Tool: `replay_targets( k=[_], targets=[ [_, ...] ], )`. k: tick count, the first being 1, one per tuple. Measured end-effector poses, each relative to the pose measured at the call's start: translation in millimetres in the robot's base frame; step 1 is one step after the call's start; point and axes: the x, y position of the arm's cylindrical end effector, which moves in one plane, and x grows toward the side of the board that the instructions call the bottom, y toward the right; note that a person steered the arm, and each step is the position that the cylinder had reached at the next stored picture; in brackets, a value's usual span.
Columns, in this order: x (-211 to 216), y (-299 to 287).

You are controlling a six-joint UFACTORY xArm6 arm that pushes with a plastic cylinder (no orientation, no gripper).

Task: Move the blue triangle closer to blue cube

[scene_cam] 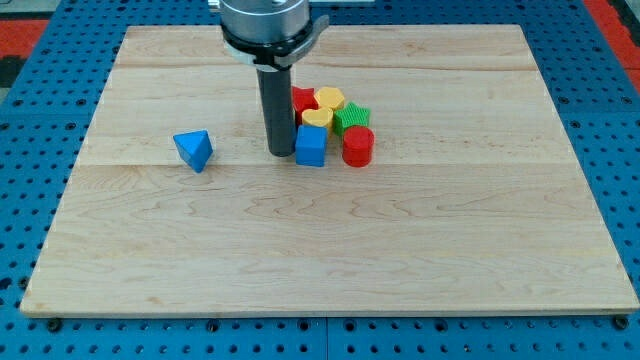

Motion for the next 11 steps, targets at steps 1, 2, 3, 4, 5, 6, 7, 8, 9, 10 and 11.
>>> replay_targets(
  k=[1,2,3,4,5,6,7,8,9,10,11],
  targets=[
    [26,-6],
    [88,-59],
    [73,-168],
    [28,-175],
    [12,-124],
    [3,-72],
    [2,-60],
    [1,-87],
    [-29,-108],
    [-46,-105],
    [-43,-70]
  ],
)
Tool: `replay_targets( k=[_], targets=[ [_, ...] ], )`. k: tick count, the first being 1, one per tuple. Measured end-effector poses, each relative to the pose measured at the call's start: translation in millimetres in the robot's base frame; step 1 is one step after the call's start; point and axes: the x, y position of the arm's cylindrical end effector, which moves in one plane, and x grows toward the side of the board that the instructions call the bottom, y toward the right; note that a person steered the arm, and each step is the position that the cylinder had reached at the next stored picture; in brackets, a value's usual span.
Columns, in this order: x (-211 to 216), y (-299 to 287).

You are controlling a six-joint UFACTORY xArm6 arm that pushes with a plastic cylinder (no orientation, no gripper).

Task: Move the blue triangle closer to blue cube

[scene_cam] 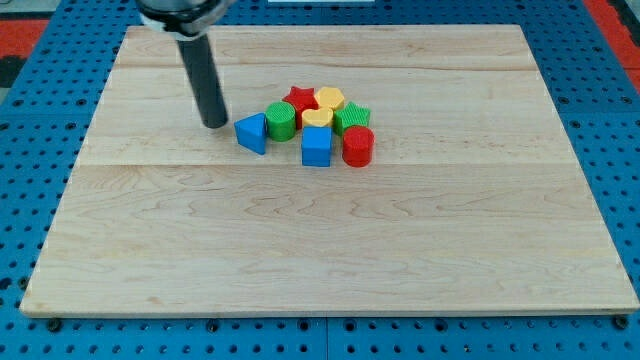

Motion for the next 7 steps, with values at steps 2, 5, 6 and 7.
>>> replay_targets(
  k=[2,5,6,7],
  targets=[
    [14,35],
    [33,-17],
    [52,-20],
    [42,7]
  ],
)
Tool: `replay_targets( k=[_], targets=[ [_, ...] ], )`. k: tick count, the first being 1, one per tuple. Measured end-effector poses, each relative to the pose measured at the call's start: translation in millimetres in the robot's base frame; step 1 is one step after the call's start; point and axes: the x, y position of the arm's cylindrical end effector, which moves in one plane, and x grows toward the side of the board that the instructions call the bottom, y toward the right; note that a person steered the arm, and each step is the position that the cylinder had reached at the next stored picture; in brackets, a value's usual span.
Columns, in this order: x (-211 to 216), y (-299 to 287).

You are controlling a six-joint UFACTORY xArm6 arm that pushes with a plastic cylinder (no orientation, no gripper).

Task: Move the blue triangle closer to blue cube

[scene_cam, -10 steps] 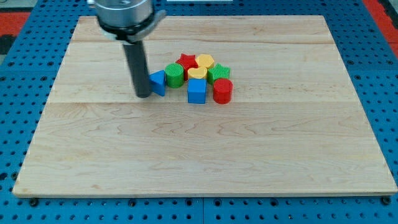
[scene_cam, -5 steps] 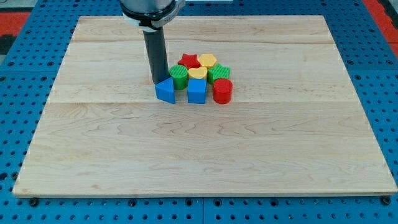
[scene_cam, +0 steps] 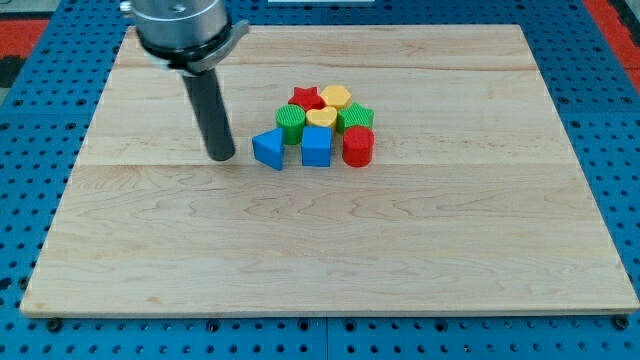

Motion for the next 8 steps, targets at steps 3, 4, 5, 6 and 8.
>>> replay_targets(
  k=[3,4,5,6,8],
  targets=[
    [7,22],
    [24,32],
    [24,48],
    [16,76],
    [-2,90]
  ],
)
